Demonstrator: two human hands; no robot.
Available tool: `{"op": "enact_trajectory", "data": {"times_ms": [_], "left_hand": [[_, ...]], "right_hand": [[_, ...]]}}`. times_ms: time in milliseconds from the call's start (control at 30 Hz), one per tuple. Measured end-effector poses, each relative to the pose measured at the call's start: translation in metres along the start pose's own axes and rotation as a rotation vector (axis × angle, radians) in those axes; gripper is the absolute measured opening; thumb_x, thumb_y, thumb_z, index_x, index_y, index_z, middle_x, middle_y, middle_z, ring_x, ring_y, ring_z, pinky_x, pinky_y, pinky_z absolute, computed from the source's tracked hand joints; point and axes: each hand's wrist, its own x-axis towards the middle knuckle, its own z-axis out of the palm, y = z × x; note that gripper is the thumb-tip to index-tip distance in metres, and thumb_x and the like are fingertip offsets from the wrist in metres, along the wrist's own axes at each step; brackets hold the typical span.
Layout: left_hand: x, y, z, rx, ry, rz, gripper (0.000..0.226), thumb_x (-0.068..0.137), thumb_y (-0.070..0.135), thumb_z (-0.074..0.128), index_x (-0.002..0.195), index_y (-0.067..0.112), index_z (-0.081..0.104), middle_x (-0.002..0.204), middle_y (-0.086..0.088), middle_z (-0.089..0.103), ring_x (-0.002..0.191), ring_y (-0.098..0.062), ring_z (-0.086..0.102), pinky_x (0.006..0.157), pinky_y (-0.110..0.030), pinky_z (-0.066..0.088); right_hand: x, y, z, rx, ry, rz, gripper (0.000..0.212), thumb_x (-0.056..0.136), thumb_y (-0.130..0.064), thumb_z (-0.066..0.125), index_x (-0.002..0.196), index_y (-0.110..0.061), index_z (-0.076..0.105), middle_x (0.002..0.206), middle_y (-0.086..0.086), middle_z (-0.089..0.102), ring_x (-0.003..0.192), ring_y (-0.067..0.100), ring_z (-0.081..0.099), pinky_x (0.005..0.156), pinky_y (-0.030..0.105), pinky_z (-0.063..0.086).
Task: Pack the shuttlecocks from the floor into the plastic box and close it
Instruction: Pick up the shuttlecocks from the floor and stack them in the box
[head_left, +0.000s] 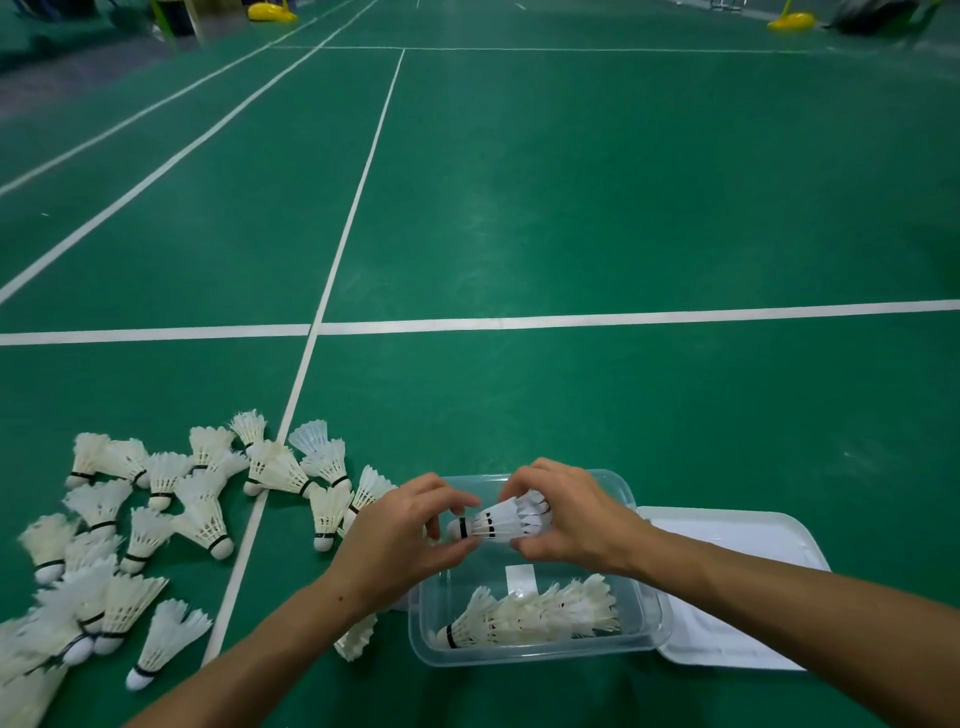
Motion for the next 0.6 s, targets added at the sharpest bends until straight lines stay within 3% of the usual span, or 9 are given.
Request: {"op": "enact_trajectory", "data": {"times_ms": [100, 233, 433, 600], "left_hand": [[-0.004, -0.009, -0.007, -0.008, 0.046, -0.046, 0.051, 0.083, 0.067, 0.069, 0.127, 0.044, 0.064, 0.107, 0.028, 0.058, 0.074, -0.004, 0.062, 0.063, -0.026, 0.058], [-0.012, -0.016, -0.016, -0.040, 0.134, -0.094, 0.047, 0.085, 0.065, 0.068, 0.126, 0.042, 0.065, 0.106, 0.028, 0.061, 0.077, -0.006, 0.065, 0.064, -0.031, 0.060], [-0.026, -0.016, -0.019, -0.028, 0.148, -0.134, 0.038, 0.088, 0.063, 0.066, 0.121, 0.044, 0.065, 0.106, 0.025, 0.063, 0.076, -0.004, 0.067, 0.064, -0.032, 0.060], [-0.028, -0.015, -0.018, -0.067, 0.126, -0.156, 0.035, 0.089, 0.055, 0.072, 0.121, 0.041, 0.067, 0.106, 0.025, 0.064, 0.076, -0.004, 0.068, 0.065, -0.033, 0.060]], "right_hand": [[-0.003, 0.008, 0.012, -0.042, -0.046, 0.034, 0.042, 0.080, -0.031, 0.083, 0.117, -0.031, 0.063, 0.112, -0.013, 0.055, 0.104, 0.008, 0.052, 0.085, 0.021, 0.042], [0.000, 0.013, 0.041, -0.096, -0.164, 0.076, 0.046, 0.084, -0.027, 0.082, 0.124, -0.030, 0.059, 0.122, -0.009, 0.051, 0.112, 0.015, 0.053, 0.099, 0.030, 0.050], [0.019, 0.016, 0.079, -0.145, -0.232, 0.109, 0.055, 0.089, -0.021, 0.082, 0.137, -0.023, 0.056, 0.137, 0.003, 0.051, 0.119, 0.024, 0.056, 0.104, 0.033, 0.048], [0.025, 0.022, 0.105, -0.056, -0.201, 0.204, 0.054, 0.086, -0.019, 0.085, 0.134, -0.024, 0.060, 0.134, 0.003, 0.055, 0.116, 0.024, 0.060, 0.104, 0.036, 0.054]]}}
